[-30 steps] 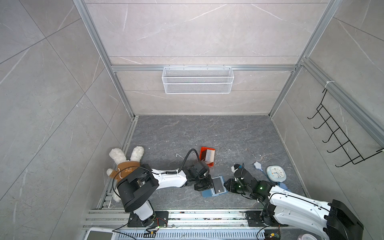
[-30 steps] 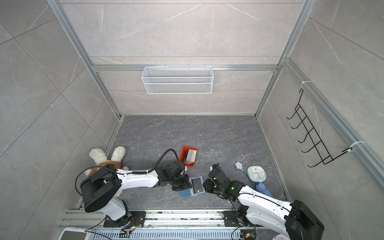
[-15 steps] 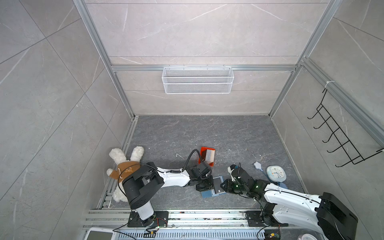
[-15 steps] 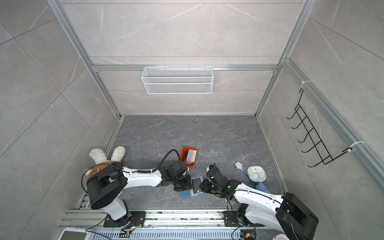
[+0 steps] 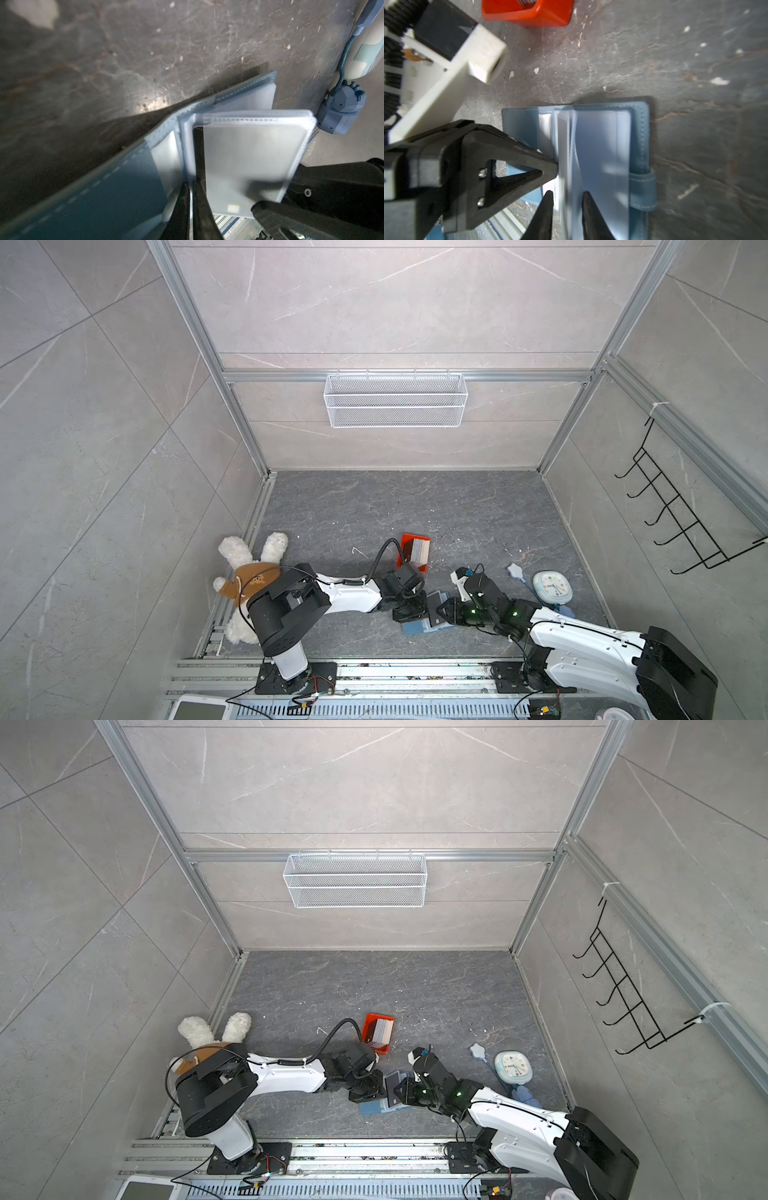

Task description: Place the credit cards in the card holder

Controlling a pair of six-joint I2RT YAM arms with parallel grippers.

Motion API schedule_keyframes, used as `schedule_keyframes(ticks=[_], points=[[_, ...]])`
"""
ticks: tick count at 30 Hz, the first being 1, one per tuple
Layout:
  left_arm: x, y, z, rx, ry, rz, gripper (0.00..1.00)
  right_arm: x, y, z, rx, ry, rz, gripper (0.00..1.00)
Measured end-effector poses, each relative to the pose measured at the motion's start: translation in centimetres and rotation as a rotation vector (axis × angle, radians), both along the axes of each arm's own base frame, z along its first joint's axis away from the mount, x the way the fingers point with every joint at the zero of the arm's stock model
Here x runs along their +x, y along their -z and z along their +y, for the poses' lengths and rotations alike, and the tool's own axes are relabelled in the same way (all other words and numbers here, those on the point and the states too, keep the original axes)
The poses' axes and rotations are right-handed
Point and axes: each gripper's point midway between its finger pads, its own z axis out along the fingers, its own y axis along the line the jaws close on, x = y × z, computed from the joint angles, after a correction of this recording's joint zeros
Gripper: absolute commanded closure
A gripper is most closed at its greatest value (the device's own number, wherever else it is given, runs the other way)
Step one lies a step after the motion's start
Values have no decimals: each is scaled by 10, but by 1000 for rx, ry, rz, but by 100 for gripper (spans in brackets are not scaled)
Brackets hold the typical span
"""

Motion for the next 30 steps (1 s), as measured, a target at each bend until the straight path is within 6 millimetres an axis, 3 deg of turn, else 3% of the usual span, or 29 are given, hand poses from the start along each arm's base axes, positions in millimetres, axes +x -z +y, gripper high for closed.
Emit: schedule_keyframes(ticks=[13, 30], points=[[1, -4, 9, -3, -16, -14, 92, -3, -27, 32, 31, -112, -50, 69], [1, -3, 20, 4, -32, -18, 93, -10, -23, 38, -41, -151, -62, 68]])
